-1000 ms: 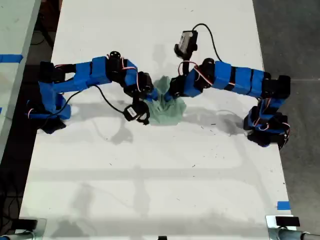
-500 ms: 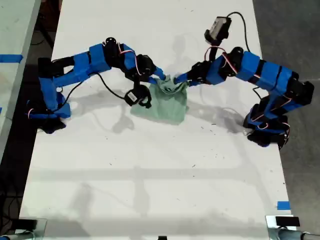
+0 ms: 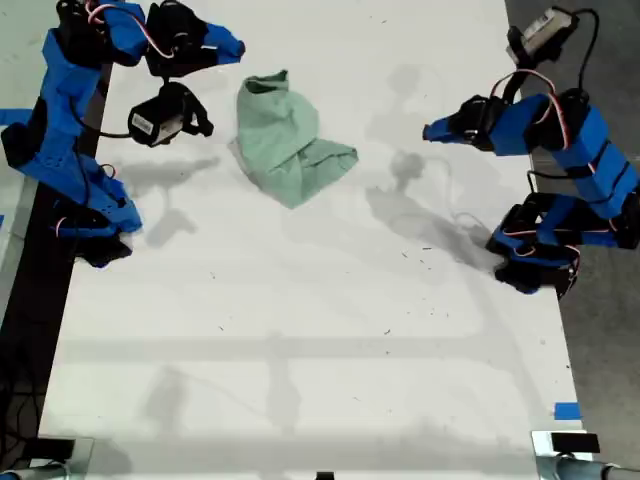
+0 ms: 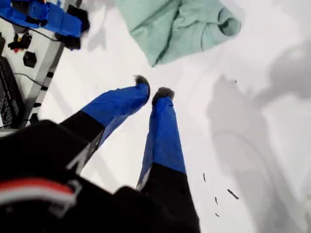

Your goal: Fold t shirt

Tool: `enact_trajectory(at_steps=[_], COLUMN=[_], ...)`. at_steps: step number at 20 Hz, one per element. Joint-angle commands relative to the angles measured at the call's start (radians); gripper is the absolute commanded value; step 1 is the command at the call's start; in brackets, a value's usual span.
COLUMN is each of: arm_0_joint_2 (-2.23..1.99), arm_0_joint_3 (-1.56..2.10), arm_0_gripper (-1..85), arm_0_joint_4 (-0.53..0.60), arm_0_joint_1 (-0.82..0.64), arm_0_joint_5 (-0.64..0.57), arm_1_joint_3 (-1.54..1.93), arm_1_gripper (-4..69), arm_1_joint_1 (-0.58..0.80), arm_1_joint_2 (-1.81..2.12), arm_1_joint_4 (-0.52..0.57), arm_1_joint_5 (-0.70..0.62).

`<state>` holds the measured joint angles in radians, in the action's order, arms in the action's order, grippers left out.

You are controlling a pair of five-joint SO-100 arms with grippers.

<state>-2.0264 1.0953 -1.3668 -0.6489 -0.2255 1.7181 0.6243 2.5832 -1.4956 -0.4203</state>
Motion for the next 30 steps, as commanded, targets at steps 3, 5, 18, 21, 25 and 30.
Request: enact_trajectory(at_steps=[3, 5, 18, 21, 25, 30], arm_0_joint_2=[0.123, 0.147, -1.436, -1.582, -1.577, -1.577], arm_0_joint_3=[0.023, 0.021, 1.106, 1.655, 2.125, 2.129], arm_0_gripper=[5.3, 0.6, -0.2, -0.2, 1.2, 5.4], arm_0_joint_4=[0.028, 0.06, 0.109, 0.239, 0.387, 0.316], arm_0_joint_1=[0.123, 0.146, 0.373, 0.657, 0.739, 0.653], arm_0_joint_5=[-0.009, -0.023, 0.319, 0.469, 0.601, 0.433], arm_1_joint_3=[0.064, 0.095, 0.532, 0.877, 1.16, 1.341], arm_1_gripper=[1.2, 1.2, 1.2, 1.3, 1.3, 9.7], arm_1_joint_1=[-0.066, -0.084, -0.39, -0.485, -0.543, -0.46], arm_1_joint_2=[0.025, 0.023, 0.749, 0.93, 0.931, 0.931], arm_1_joint_4=[0.098, 0.126, 0.132, 0.189, 0.213, 0.097], arm_1_joint_5=[0.011, 0.014, 0.074, 0.077, 0.091, 0.118])
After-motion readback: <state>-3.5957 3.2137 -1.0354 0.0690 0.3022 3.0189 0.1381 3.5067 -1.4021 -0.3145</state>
